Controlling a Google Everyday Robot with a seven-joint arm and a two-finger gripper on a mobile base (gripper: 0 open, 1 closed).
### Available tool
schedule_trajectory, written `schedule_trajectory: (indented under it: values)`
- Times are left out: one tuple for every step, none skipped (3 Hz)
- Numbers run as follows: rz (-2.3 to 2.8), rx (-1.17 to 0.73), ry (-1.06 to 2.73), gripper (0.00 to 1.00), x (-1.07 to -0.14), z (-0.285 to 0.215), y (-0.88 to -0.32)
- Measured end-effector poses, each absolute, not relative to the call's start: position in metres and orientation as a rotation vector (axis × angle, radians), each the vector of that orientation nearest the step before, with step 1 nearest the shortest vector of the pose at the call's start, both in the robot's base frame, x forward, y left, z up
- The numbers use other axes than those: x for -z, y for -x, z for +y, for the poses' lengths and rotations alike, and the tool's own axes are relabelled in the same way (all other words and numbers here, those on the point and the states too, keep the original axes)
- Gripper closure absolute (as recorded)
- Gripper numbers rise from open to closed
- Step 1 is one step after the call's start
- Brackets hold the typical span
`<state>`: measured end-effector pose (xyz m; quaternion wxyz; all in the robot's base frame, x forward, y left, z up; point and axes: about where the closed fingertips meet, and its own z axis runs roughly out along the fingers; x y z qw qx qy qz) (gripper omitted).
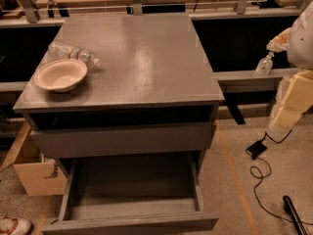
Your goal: Close middle drawer
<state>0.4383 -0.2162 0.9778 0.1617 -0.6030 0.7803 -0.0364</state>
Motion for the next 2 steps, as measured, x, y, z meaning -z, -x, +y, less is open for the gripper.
schedule_trajectory:
  values:
    - [2.227, 0.106, 1.72, 0.0, -0.978, -0.216, -0.438]
    - [2.28, 0.09, 1.736, 0.0, -0.951, -0.211, -0.42]
